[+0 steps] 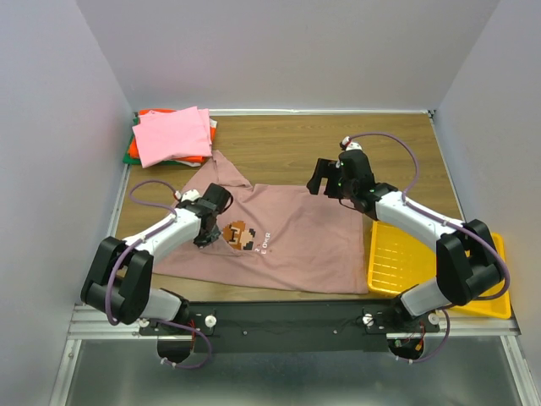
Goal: Fold and stack the t-shirts
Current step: Fold the tshirt
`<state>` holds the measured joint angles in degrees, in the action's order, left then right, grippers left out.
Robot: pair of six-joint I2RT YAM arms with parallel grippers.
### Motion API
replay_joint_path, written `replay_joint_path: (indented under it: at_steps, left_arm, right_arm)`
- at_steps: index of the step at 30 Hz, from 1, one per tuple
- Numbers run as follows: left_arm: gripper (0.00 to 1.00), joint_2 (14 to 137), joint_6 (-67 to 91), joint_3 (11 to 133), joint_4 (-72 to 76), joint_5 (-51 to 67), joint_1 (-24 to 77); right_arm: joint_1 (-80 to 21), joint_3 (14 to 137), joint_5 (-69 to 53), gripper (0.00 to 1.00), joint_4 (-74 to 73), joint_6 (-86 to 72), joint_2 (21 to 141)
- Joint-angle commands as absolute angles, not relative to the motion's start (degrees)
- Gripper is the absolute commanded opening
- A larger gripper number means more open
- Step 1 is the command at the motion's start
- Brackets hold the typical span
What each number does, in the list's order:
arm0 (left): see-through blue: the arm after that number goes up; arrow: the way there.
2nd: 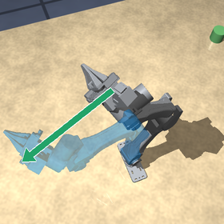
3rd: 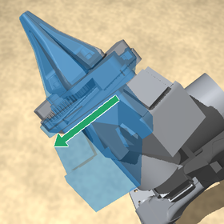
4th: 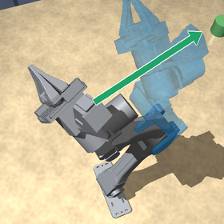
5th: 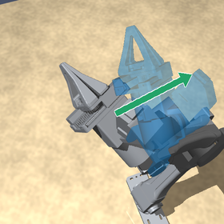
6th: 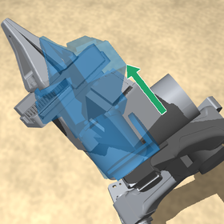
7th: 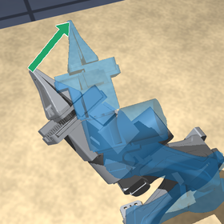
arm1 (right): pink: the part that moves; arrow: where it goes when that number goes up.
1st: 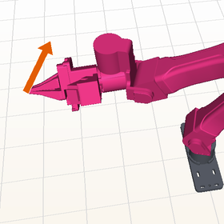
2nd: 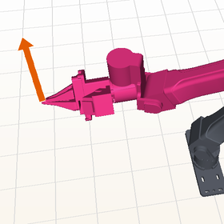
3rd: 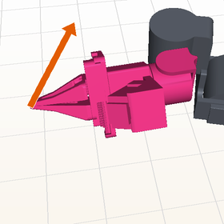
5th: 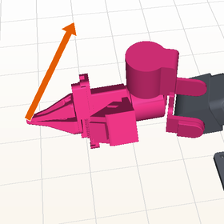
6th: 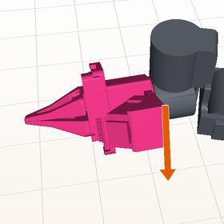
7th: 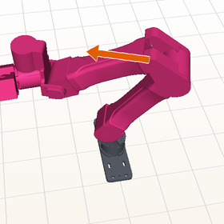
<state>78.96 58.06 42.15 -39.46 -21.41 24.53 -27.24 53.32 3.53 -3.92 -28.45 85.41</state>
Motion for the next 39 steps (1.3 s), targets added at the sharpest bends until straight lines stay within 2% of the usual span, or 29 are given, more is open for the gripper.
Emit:
replay_joint_path:
  at_steps: [1,14,39]
  left_arm:
    - [0.0,77.6,57.3,44.9,-41.2,-24.1,25.0]
    - [0.0,82.2,53.9,49.7,-40.9,-25.2,26.1]
    - [0.0,96.9,44.5,64.2,-41.5,-33.9,35.3]
  right_arm:
    - [-26.7,52.6,2.4,0.98,-2.9,-28.1,84.6]
    - [-26.7,52.4,2.1,0.98,-2.9,-27.9,84.4]
    - [-26.7,52.8,1.4,0.98,-3.0,-27.5,86.6]
